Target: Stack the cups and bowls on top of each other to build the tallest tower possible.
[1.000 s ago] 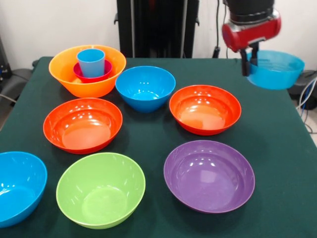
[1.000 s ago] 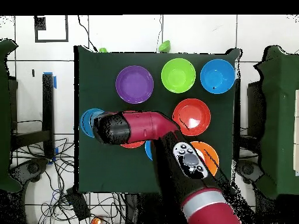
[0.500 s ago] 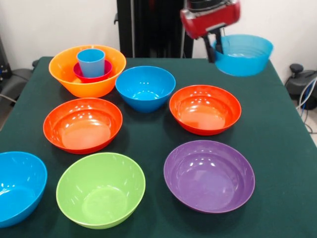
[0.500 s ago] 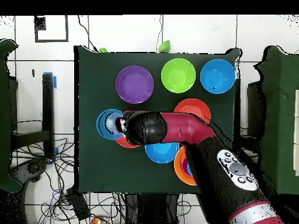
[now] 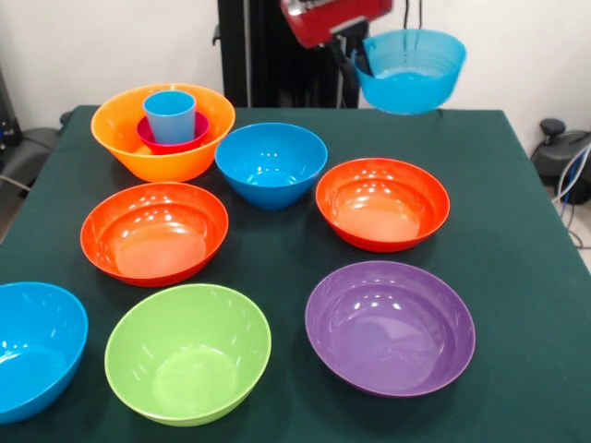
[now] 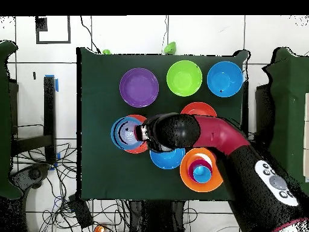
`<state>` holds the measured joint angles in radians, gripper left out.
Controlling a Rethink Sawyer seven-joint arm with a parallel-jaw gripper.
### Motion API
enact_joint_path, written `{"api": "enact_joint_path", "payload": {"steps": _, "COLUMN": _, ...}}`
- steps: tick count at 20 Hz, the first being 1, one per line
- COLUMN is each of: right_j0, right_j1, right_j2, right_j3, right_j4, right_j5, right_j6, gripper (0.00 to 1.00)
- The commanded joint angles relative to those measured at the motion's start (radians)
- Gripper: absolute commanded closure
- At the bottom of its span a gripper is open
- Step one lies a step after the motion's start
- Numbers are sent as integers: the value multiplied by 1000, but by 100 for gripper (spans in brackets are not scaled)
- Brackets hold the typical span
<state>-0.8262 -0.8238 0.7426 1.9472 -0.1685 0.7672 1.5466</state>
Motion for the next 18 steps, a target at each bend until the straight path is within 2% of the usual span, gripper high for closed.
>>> {"api": "enact_joint_path", "payload": {"steps": 1, "right_j0": -65, "right_j1": 19, "right_j2": 121, "right_j3": -44, "right_j4": -115, "right_j5": 232, "right_j6": -362, "gripper": 100}}
{"api": "enact_joint_path", "payload": {"steps": 3, "right_j0": -90, "right_j1": 23, "right_j2": 132, "right_j3": -65, "right_j4": -143, "right_j5": 281, "right_j6": -387, "gripper": 100}}
{"api": "enact_joint_path", "payload": {"steps": 6, "right_j0": -125, "right_j1": 43, "right_j2": 144, "right_j3": -77, "right_j4": -197, "right_j5": 298, "right_j6": -413, "gripper": 100}}
{"api": "enact_joint_path", "payload": {"steps": 14, "right_j0": -200, "right_j1": 84, "right_j2": 160, "right_j3": -73, "right_j4": -356, "right_j5": 283, "right_j6": -440, "gripper": 100}}
{"api": "enact_joint_path", "payload": {"steps": 18, "right_j0": -251, "right_j1": 99, "right_j2": 165, "right_j3": -75, "right_j4": -425, "right_j5": 285, "right_j6": -491, "gripper": 100}}
